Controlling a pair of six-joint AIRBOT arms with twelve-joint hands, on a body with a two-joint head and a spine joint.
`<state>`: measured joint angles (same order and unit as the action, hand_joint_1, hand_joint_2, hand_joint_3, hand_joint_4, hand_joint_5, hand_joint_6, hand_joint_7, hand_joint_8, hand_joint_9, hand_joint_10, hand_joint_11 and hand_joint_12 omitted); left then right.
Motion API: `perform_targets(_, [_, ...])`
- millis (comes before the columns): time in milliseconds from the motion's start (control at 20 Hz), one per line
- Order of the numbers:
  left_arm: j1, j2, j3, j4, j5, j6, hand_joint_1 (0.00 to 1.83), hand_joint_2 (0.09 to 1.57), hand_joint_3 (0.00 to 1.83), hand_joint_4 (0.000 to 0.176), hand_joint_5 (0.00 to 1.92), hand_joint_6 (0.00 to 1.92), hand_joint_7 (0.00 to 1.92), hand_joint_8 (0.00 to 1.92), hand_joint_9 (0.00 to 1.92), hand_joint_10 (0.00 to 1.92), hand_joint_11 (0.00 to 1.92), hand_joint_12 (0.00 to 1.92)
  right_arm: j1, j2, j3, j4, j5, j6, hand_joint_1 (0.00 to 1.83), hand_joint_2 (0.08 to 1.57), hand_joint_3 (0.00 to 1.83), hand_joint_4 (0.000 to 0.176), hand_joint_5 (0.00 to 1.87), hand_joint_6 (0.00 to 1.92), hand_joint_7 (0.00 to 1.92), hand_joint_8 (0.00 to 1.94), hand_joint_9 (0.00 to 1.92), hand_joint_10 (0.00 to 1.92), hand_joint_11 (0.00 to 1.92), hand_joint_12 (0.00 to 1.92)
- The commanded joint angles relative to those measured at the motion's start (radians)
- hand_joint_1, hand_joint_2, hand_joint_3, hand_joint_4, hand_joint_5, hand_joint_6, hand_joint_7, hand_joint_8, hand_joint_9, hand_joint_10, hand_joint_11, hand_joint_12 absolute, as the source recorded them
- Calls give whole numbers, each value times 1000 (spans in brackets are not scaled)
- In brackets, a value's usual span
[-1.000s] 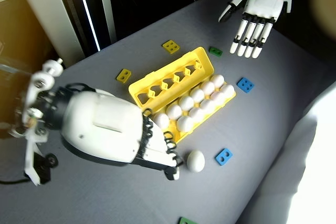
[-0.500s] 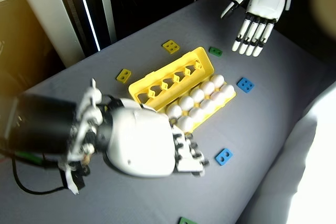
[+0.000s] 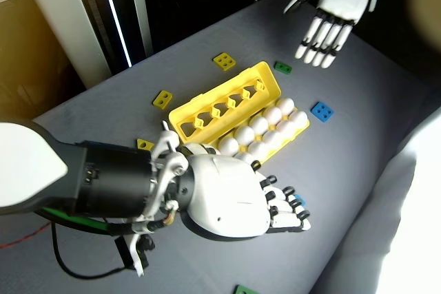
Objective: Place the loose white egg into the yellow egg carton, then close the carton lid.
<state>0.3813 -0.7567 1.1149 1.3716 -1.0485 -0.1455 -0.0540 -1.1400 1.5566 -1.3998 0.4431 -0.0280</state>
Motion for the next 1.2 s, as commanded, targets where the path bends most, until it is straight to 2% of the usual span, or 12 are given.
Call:
perform_targets(0, [-14, 15, 14, -26, -55, -24, 0, 1180, 3, 0, 383, 0, 383, 0, 314, 0, 0, 487, 14, 9, 10, 41, 15, -14, 143, 821, 0, 148, 405, 0, 35, 0, 0, 0, 0, 88])
perform_targets(100, [2, 15, 22, -26, -75, -21, 0, 1181, 3, 0, 383, 1, 385, 1, 317, 2, 0, 486, 22, -2, 17, 41, 9, -25, 150, 812, 0, 149, 405, 0, 25, 0, 0, 0, 0, 80])
perform_targets(150, [17, 15, 18, -28, -79, -19, 0, 1176, 0, 0, 388, 3, 387, 2, 318, 2, 0, 487, 27, -5, 17, 41, 6, -27, 151, 782, 0, 162, 392, 2, 4, 0, 0, 0, 0, 22])
perform_targets(200, [25, 15, 15, -28, -79, -19, 0, 1176, 0, 0, 388, 3, 387, 2, 318, 2, 0, 487, 30, -9, 18, 41, 2, -35, 151, 782, 0, 162, 392, 2, 4, 0, 0, 0, 0, 22])
perform_targets(250, [49, 9, 9, -28, -78, -30, 0, 1169, 0, 0, 402, 3, 410, 6, 341, 6, 0, 517, 33, -15, 19, 41, -4, -49, 157, 754, 0, 173, 394, 3, 0, 0, 0, 0, 0, 0])
perform_targets(300, [62, 4, 4, -28, -77, -38, 0, 1170, 0, 0, 400, 1, 408, 2, 337, 2, 0, 500, 34, -22, 23, 41, -6, -61, 132, 753, 0, 175, 392, 1, 0, 0, 0, 0, 0, 0])
perform_targets(550, [133, -40, 11, -28, -110, -39, 0, 1175, 2, 0, 401, 0, 405, 0, 340, 0, 0, 520, 37, -74, 84, 41, -13, -63, 81, 748, 0, 173, 391, 0, 0, 0, 0, 0, 0, 0])
perform_targets(700, [157, -56, 11, -28, -144, -39, 0, 1172, 0, 0, 398, 4, 410, 5, 339, 4, 0, 494, 37, -85, 91, 41, -17, -65, 71, 741, 0, 172, 385, 2, 5, 2, 0, 0, 0, 0])
perform_targets(950, [178, -76, 32, -28, -177, -34, 0, 1180, 2, 0, 400, 3, 401, 0, 334, 1, 0, 505, 37, -89, 91, 41, -30, -74, 167, 722, 0, 176, 387, 3, 0, 0, 0, 0, 0, 0])
perform_targets(1150, [180, -89, 34, -28, -177, -42, 0, 1176, 0, 0, 412, 1, 421, 2, 352, 2, 0, 529, 37, -88, 92, 41, -30, -74, 354, 720, 0, 176, 380, 0, 0, 0, 0, 0, 0, 0])
